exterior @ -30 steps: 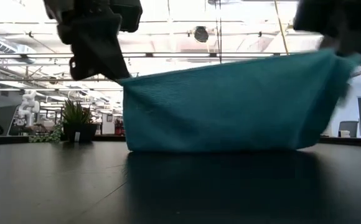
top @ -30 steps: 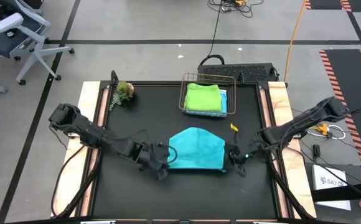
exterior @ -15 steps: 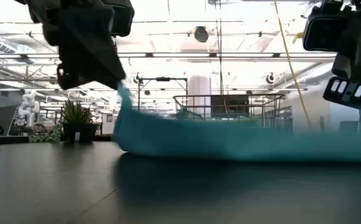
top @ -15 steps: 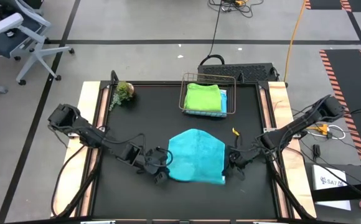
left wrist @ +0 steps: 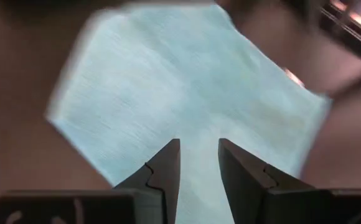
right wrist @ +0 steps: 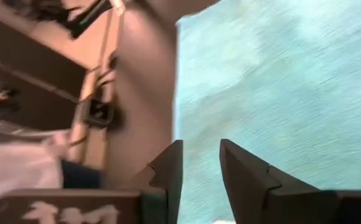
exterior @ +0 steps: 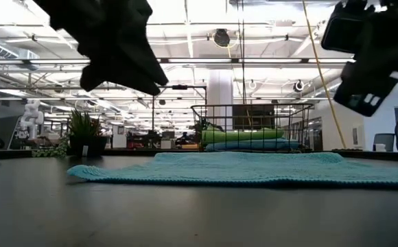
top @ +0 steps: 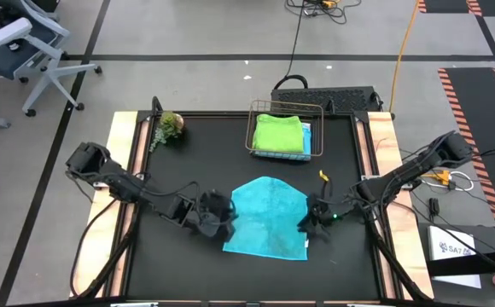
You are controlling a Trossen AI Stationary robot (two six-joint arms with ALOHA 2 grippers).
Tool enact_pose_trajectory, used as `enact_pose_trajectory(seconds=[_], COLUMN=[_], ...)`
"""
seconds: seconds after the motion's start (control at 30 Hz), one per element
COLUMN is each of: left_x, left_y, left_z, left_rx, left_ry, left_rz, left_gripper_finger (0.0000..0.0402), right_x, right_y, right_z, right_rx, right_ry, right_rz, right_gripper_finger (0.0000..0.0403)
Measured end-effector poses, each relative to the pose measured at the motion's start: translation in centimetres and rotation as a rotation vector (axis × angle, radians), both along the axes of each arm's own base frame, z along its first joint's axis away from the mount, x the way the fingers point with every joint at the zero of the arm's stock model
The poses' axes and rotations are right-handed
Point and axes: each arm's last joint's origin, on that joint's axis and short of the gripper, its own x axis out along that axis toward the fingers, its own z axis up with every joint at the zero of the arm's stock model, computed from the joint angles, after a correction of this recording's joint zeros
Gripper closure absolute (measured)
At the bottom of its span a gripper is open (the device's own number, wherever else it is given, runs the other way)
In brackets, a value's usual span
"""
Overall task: Fold microfiber towels
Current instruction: Fold the blue towel
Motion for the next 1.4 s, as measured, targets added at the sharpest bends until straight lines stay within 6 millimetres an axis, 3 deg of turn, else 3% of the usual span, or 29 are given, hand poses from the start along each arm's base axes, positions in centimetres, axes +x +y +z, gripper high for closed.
enact_pose_trajectory(seconds=[0.13, 0.27, 0.5, 0.7, 1.0, 1.2, 1.4], left_x=[0.4, 1.3, 3.3, 4.0, 4.0, 3.3, 2.4], left_y=[1.8, 2.7, 1.1, 0.4, -0.7, -2.6, -4.6], left_z=[-0.2, -0.9, -5.0, -8.2, -8.6, -8.6, -8.5], left_rx=[0.064, 0.028, -0.054, -0.135, -0.198, -0.280, -0.312], left_ry=[0.024, 0.046, 0.062, 0.103, 0.095, 0.104, 0.103], left_rz=[0.069, 0.046, -0.116, -0.112, -0.146, -0.192, -0.219], left_gripper_finger=[0.0294, 0.0322, 0.0395, 0.0389, 0.0389, 0.0398, 0.0396], right_x=[0.1, 0.1, 0.0, 0.3, 0.9, 0.9, 0.3], right_y=[-0.6, -0.9, -1.0, -1.1, -0.8, 0.5, 2.1], right_z=[-0.3, -0.3, -0.6, -1.9, -5.7, -6.5, -6.2], right_rx=[-0.074, -0.099, -0.137, -0.184, -0.263, -0.144, -0.076], right_ry=[0.007, 0.000, 0.029, 0.089, 0.256, 0.319, 0.317], right_rz=[-0.078, -0.126, -0.165, -0.218, -0.209, -0.097, 0.045], right_gripper_finger=[0.0344, 0.0395, 0.0401, 0.0402, 0.0403, 0.0403, 0.0403])
